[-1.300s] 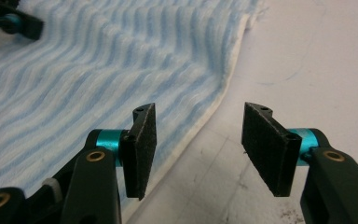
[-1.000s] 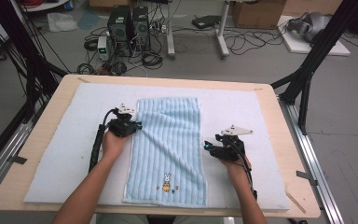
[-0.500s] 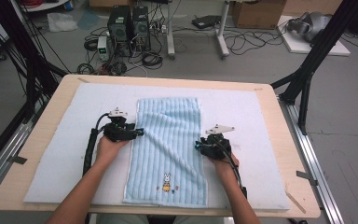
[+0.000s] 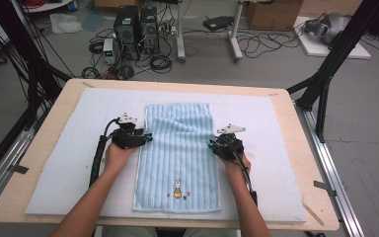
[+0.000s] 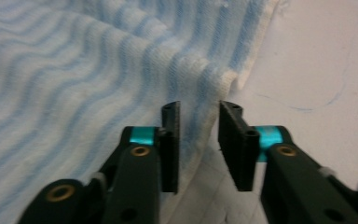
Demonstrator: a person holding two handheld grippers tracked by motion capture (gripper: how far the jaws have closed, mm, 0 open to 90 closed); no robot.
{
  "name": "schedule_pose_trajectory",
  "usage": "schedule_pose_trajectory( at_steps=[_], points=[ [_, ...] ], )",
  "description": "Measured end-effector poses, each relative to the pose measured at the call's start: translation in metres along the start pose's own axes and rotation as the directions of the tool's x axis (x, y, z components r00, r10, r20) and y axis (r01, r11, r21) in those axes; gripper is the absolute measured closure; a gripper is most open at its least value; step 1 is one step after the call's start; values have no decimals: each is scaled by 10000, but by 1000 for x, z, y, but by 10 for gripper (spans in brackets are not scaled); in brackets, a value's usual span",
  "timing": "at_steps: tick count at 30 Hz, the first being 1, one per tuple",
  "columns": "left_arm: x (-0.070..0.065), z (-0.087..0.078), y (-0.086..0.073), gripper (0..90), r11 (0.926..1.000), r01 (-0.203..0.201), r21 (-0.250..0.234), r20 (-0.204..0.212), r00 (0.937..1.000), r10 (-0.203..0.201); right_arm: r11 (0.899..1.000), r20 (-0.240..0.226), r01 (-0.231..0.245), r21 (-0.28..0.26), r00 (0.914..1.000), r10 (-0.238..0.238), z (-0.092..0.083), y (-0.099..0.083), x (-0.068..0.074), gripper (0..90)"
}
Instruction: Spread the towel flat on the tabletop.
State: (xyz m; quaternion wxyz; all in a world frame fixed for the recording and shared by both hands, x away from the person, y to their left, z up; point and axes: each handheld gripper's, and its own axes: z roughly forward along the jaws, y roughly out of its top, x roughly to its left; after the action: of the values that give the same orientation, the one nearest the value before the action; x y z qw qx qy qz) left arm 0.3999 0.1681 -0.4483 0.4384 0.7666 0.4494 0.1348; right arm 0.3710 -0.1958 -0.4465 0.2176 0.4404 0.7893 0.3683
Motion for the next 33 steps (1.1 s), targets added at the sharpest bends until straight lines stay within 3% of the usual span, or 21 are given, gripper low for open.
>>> schedule_pose_trajectory(
  at_steps=[2,4,9,14,17,21,24,28,30,33],
  points=[
    [0,-7,-2,438,9999,24,-113,352,9994,-20,9996,-225,-222,-182,9995,218,-7,-1,0,520],
    [-2,-15,-7,402,9988,-46,-490,764,9970,83,9993,-413,-128,-355,9991,113,-15,-4,2,464],
    [-13,-30,-20,378,9975,-467,-527,1331,9897,534,9982,-730,-197,-570,9972,156,-35,-16,3,371],
    [-24,-43,-34,384,9961,-814,-353,1422,9861,856,9978,-1013,256,-618,9943,-318,-54,-28,6,466],
    [-29,-52,-43,395,9972,-593,-465,1522,9862,657,9983,-1211,150,-569,9924,-219,-59,-38,9,512],
    [-36,-61,-54,418,9974,-647,-321,1533,9858,689,9993,-1375,79,-353,9904,-127,-65,-49,17,547],
    [-41,-67,-61,474,9973,-723,-114,1680,9831,732,9993,-1456,296,-218,9888,-324,-70,-53,25,569],
    [-51,-70,-68,621,9938,-1092,210,1940,9756,1031,9992,-1575,409,-1,9867,-404,-73,-59,35,585],
    [-58,-70,-69,645,9887,-1474,273,1878,9722,1398,9988,-1647,464,165,9854,-430,-73,-63,38,595],
    [-64,-71,-71,692,9844,-1729,328,1853,9689,1640,9986,-1606,476,225,9861,-433,-76,-66,41,628]
  ],
)
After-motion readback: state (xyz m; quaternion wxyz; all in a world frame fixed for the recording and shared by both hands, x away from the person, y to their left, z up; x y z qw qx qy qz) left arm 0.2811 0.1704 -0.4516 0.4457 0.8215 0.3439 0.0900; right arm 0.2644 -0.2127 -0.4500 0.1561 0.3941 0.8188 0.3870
